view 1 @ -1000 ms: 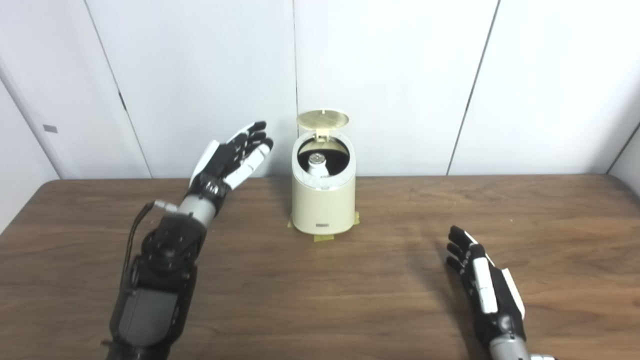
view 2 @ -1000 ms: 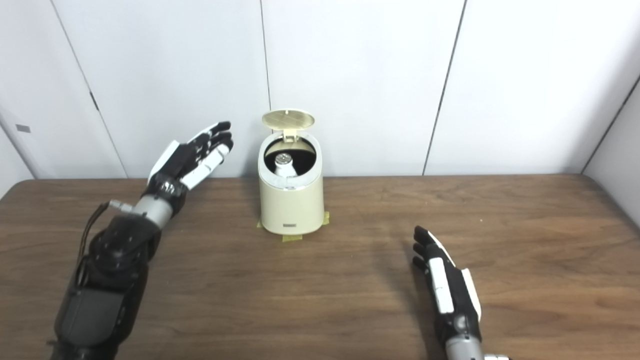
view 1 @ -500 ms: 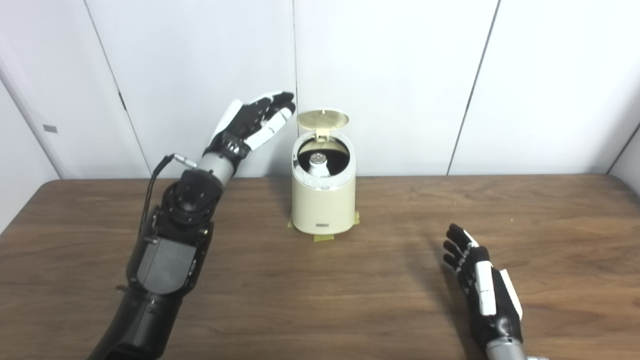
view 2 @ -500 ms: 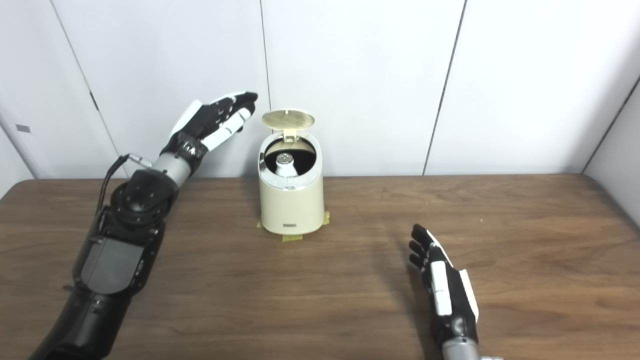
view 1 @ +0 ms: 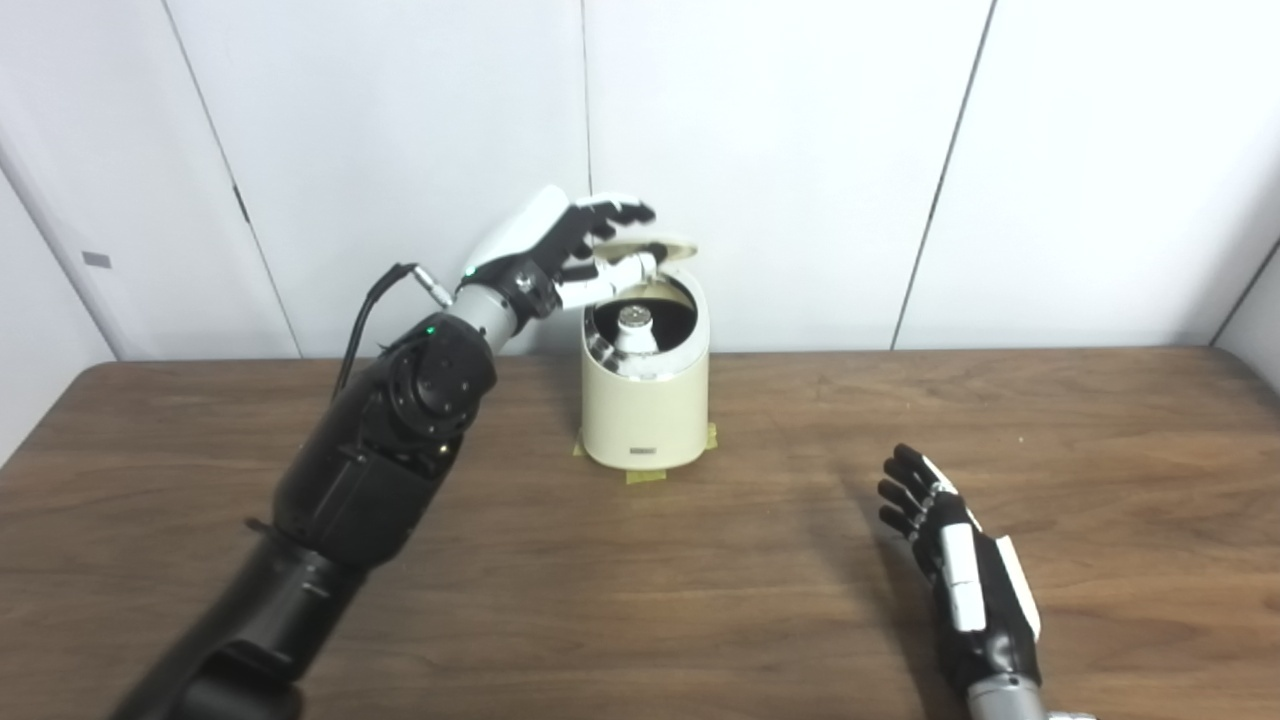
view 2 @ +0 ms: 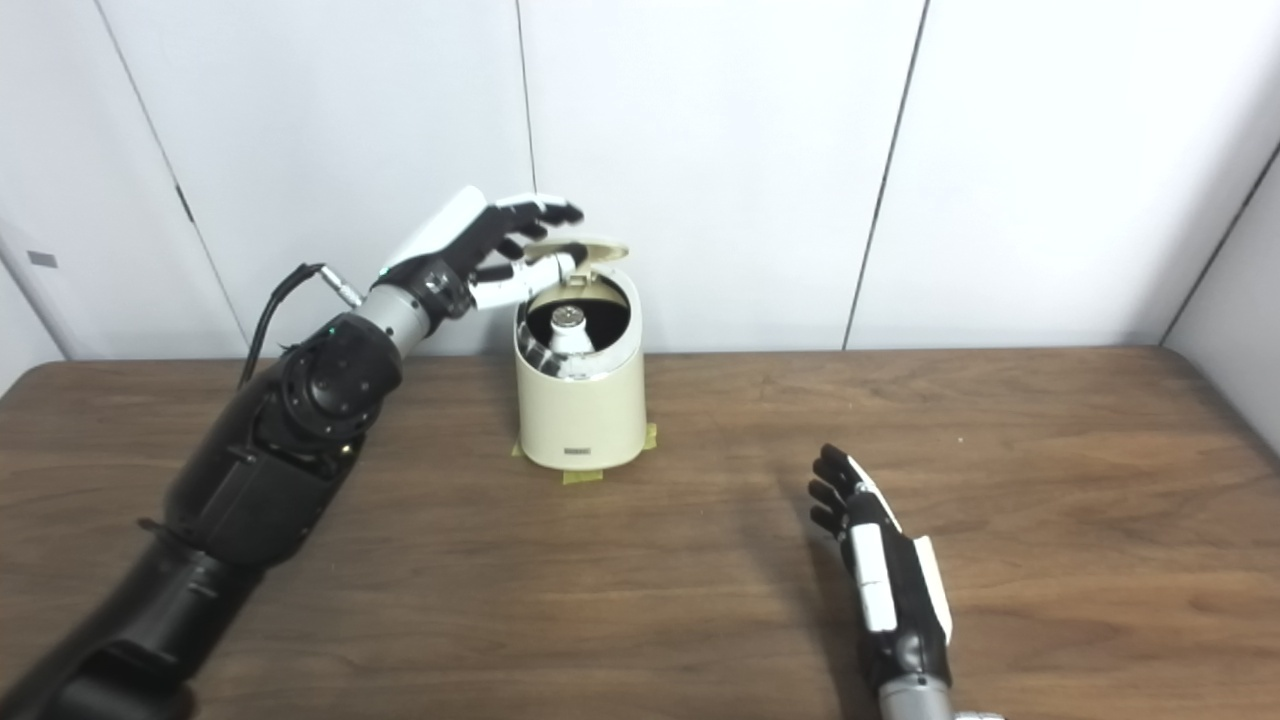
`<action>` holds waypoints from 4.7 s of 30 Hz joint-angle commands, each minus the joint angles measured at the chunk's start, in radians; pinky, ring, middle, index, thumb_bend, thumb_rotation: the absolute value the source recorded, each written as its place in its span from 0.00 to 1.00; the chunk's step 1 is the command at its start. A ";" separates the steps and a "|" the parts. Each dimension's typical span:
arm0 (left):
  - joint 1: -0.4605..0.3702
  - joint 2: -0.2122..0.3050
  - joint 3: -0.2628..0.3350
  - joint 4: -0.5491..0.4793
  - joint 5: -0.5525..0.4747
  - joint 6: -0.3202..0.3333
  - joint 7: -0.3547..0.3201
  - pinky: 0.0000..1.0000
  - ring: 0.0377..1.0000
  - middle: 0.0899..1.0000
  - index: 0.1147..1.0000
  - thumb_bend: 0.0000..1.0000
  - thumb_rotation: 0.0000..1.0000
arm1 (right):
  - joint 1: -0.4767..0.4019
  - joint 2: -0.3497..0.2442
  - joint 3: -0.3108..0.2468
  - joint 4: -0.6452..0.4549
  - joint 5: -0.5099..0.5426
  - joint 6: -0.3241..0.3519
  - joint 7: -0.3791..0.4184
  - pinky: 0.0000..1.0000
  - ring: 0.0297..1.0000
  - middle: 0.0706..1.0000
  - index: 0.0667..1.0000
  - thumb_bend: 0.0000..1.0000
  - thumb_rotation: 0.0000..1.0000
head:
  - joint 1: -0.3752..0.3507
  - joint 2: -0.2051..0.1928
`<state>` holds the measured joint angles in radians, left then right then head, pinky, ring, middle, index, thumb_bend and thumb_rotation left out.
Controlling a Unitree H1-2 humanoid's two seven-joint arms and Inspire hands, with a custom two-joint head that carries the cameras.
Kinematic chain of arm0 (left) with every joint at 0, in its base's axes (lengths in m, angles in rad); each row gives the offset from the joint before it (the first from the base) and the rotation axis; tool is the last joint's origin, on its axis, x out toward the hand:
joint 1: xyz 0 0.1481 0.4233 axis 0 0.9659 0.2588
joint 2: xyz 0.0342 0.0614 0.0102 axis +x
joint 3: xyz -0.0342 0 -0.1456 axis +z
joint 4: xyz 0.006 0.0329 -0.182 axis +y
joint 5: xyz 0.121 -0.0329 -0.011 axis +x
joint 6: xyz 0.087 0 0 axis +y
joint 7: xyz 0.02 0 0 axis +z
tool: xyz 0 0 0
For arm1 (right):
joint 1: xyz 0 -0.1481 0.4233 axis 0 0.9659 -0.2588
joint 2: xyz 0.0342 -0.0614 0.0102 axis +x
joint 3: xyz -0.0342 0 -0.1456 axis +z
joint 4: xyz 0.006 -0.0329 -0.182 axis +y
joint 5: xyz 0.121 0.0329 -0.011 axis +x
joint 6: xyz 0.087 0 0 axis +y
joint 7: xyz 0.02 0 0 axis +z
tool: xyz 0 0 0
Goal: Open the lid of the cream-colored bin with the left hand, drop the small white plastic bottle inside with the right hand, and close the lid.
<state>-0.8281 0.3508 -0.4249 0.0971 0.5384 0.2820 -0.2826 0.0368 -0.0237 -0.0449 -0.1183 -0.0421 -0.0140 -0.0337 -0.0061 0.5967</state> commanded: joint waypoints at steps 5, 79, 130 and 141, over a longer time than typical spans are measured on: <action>-0.096 0.036 -0.048 -0.039 0.135 -0.078 -0.053 0.75 0.85 0.85 0.82 0.51 0.68 | -0.022 0.006 0.010 -0.010 -0.015 -0.034 -0.006 0.84 0.86 0.87 0.87 0.58 1.00 | -0.002 0.005; -0.006 0.049 -0.208 -0.091 0.599 -0.241 -0.509 0.87 0.84 0.79 0.73 0.64 0.92 | -0.030 -0.008 0.029 -0.059 -0.071 0.087 -0.012 0.81 0.84 0.84 0.91 0.54 1.00 | -0.041 0.026; 0.646 -0.228 0.540 -0.417 -0.319 -0.072 0.036 0.71 0.79 0.82 0.86 0.27 0.35 | -0.009 -0.031 -0.005 -0.067 0.038 0.044 0.016 0.82 0.84 0.84 0.87 0.56 1.00 | -0.042 0.048; 0.826 -0.253 0.563 -0.434 -0.477 -0.069 0.111 0.85 0.85 0.86 0.92 0.31 0.61 | 0.011 -0.041 -0.017 -0.079 0.071 0.030 0.024 0.79 0.84 0.84 0.85 0.64 1.00 | -0.042 0.057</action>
<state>0.0295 0.0977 0.1413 -0.3020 0.0793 0.2510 -0.1904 0.0592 -0.0569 -0.0555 -0.1650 0.0177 0.0624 -0.0188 -0.0476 0.6535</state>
